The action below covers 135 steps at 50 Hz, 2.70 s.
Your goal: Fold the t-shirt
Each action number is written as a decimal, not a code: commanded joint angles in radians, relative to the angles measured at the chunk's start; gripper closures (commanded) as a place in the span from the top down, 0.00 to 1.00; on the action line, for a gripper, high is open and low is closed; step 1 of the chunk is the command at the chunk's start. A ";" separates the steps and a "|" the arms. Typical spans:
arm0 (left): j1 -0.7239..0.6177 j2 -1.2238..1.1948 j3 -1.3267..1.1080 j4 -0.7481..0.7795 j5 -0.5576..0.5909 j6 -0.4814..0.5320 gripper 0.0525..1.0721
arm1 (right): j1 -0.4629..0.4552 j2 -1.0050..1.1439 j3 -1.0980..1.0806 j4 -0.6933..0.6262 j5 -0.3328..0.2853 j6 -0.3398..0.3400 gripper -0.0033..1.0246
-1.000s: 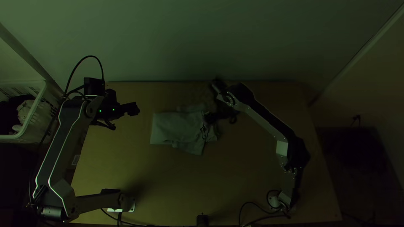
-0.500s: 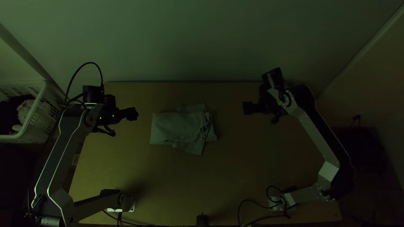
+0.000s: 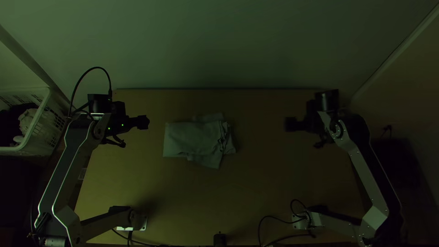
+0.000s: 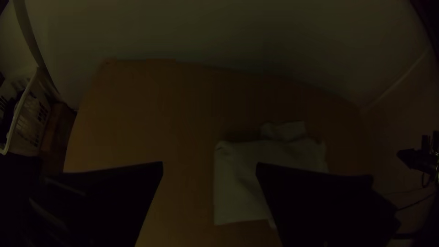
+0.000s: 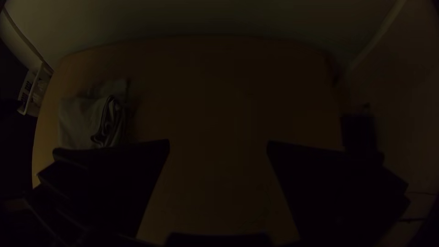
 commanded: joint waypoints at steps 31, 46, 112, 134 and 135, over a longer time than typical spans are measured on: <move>0.083 -0.601 -0.538 0.583 -0.136 0.160 0.96 | -0.327 -0.791 -0.605 0.637 0.007 -0.289 0.95; 0.207 -0.914 -0.732 0.729 -0.138 0.163 0.96 | -0.329 -0.954 -0.680 0.785 0.007 -0.325 0.96; 0.084 -1.221 -1.291 0.994 -0.121 0.092 0.96 | -0.149 -1.290 -1.383 1.085 -0.008 -0.222 0.95; 0.095 -1.219 -1.285 0.813 -0.120 0.099 0.96 | -0.224 -1.285 -1.377 0.993 -0.010 -0.085 0.95; 0.095 -1.219 -1.285 0.813 -0.120 0.099 0.96 | -0.226 -1.285 -1.377 0.992 -0.011 -0.085 0.95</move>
